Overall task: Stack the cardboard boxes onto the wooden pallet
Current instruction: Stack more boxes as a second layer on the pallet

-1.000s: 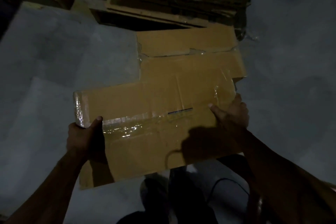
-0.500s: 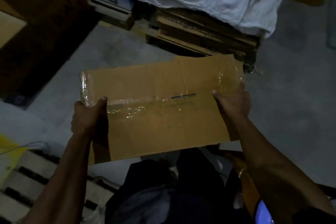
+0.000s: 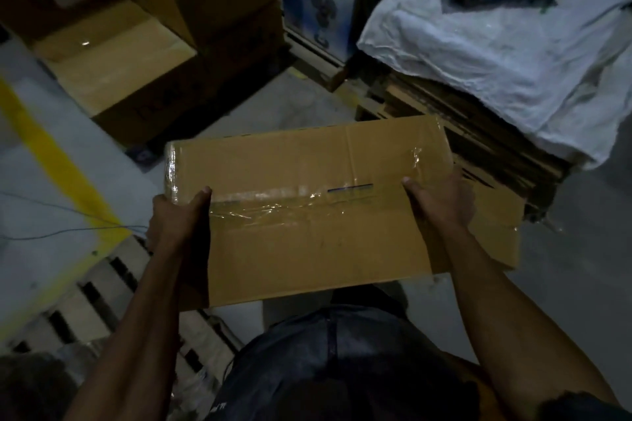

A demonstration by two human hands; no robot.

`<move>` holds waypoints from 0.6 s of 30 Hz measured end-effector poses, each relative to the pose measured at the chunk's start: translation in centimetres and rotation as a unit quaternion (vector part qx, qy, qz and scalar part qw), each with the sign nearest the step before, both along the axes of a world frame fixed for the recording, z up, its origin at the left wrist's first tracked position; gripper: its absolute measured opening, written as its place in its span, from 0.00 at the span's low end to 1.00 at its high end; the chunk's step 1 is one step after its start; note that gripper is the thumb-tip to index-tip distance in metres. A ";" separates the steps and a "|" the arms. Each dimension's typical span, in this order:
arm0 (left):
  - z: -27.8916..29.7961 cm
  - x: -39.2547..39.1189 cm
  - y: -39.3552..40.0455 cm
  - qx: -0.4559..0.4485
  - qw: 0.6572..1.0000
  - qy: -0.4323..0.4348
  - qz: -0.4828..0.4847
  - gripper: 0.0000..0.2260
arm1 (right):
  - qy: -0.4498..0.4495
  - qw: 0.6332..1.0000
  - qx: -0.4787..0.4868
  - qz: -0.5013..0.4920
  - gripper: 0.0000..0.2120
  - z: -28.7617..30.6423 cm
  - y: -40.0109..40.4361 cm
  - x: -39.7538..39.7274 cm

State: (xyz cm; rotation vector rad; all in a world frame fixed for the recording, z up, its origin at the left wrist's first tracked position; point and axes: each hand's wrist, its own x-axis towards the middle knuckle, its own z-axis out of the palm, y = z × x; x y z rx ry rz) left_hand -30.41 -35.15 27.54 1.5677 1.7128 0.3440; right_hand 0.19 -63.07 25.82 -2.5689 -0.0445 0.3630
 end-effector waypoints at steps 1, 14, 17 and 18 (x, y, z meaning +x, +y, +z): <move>0.1 -0.2 0.7 -0.001 1.000 0.003 0.011 0.39 | 0.001 1.000 0.000 0.008 0.53 0.1 1.3 0.3; -0.1 1.9 13.5 0.010 0.983 0.009 0.183 0.35 | 0.008 0.987 0.001 0.163 0.55 -1.3 25.9 9.3; 0.2 1.2 16.3 0.016 0.977 0.005 0.214 0.32 | -0.004 0.980 -0.008 0.200 0.53 -0.6 32.1 10.0; 0.4 0.8 17.1 0.015 0.975 0.002 0.223 0.33 | -0.008 0.977 -0.010 0.211 0.53 -0.4 33.9 10.0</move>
